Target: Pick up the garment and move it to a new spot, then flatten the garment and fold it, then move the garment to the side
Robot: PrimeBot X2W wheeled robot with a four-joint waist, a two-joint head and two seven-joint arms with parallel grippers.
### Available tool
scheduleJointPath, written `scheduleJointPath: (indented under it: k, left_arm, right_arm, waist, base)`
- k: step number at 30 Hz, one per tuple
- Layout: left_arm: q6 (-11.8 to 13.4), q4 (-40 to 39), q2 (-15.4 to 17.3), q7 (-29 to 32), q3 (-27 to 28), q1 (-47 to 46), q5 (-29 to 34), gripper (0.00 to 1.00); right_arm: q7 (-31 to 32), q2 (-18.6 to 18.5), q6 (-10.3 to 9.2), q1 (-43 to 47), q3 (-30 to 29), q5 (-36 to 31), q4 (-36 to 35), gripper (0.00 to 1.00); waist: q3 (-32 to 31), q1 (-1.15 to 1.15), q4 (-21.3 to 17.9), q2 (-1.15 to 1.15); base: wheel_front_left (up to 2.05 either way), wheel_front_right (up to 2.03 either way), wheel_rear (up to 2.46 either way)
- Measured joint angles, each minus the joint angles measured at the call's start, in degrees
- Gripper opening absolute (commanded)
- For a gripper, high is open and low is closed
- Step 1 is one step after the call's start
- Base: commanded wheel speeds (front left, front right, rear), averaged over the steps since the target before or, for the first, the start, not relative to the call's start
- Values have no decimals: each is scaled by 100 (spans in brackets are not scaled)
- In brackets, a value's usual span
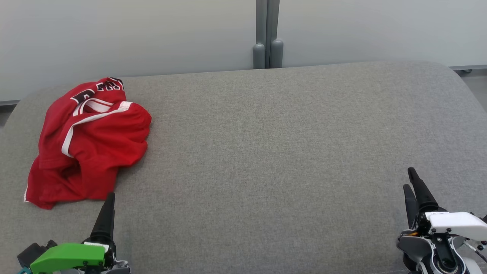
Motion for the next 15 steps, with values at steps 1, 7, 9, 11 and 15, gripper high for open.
scheduleJointPath:
  k: [1, 7, 9, 11, 15]
  left_arm:
    - [11, -44, 8, -18, -2, -2, 80, 100]
    - [93, -269, 52, -125, -40, -15, 653, 100]
    - [140, -316, 81, -149, -81, -21, 848, 100]
    - [152, -367, 103, -200, -145, -21, 1063, 100]
    - [203, -493, 147, -269, -232, -25, 1480, 100]
  right_arm:
    - [-38, -9, -43, -7, 0, -96, -34, 100]
    - [-140, -94, -98, -13, 77, -702, -233, 100]
    - [-171, -141, -144, -13, 136, -961, -291, 100]
    - [-210, -162, -185, -13, 192, -1198, -357, 100]
    - [-270, -167, -226, -13, 321, -1617, -478, 100]
  waist:
    - [-2, 0, -1, 0]
    - [-8, 0, -9, 0]
    - [-10, 0, -11, 0]
    - [-11, 0, -13, 0]
    - [-14, 0, -17, 0]
  base:
    - [0, 0, 0]
    - [0, 0, 0]
    - [0, 0, 0]
    - [0, 0, 0]
    - [0, 0, 0]
